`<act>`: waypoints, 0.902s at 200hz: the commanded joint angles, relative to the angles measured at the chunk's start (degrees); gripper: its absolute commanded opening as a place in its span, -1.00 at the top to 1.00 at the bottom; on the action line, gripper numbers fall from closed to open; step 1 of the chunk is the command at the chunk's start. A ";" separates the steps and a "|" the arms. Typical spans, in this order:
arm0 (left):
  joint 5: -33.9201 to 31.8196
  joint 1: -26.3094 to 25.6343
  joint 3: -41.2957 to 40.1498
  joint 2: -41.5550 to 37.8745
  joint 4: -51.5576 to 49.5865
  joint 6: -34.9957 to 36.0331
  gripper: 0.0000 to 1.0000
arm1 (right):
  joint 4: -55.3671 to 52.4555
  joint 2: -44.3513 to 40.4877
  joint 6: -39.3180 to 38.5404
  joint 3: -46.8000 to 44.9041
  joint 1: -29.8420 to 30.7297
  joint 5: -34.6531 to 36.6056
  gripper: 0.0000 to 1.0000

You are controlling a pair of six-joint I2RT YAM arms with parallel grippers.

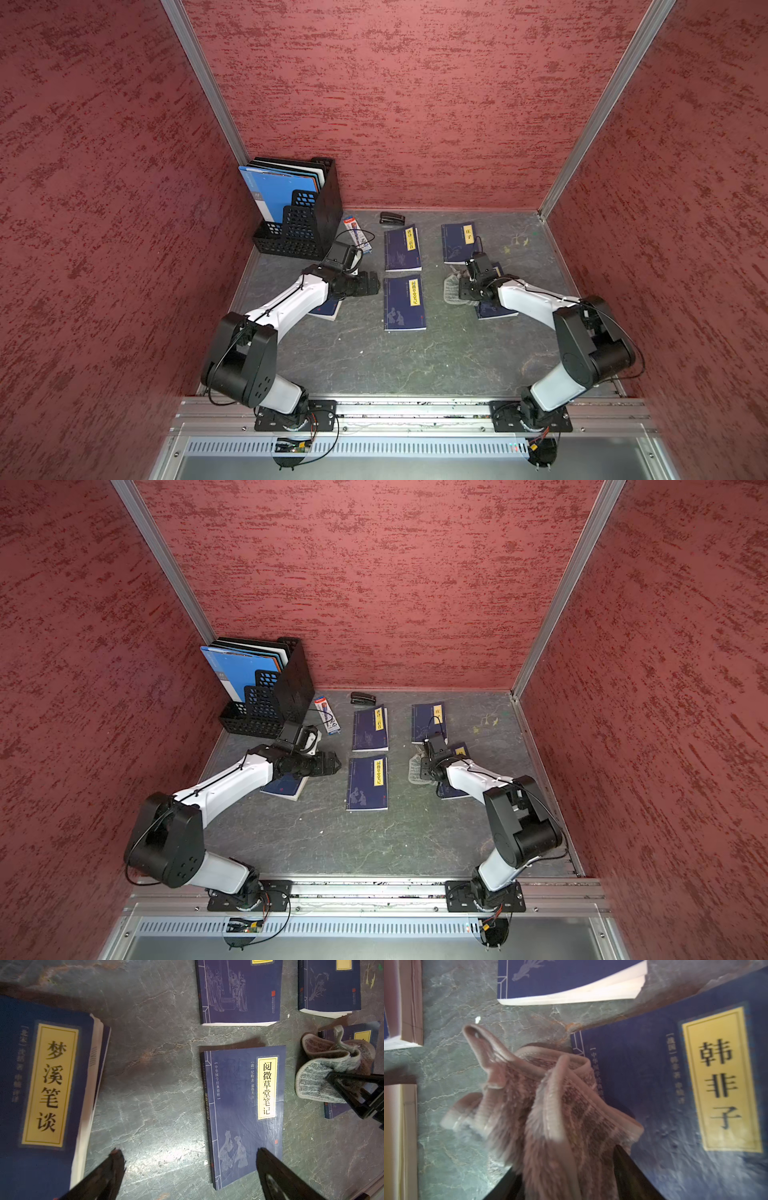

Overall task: Wipe the cover of the book
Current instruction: Place the cleaning item at the center of the board, then pick up the book from the center of the board.

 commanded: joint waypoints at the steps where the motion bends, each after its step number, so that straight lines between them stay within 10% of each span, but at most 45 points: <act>1: -0.27 -0.89 1.25 1.29 1.60 -0.55 -0.99 | -1.70 -4.73 0.06 2.66 0.74 2.16 -0.26; 87: -0.04 -4.60 2.49 7.01 4.08 -3.77 -0.97 | 6.27 -4.54 1.87 3.69 10.92 -14.73 -0.23; 180: 1.50 -7.44 0.91 9.67 7.40 -8.96 -0.84 | 10.70 5.28 4.35 2.54 14.73 -16.37 -0.03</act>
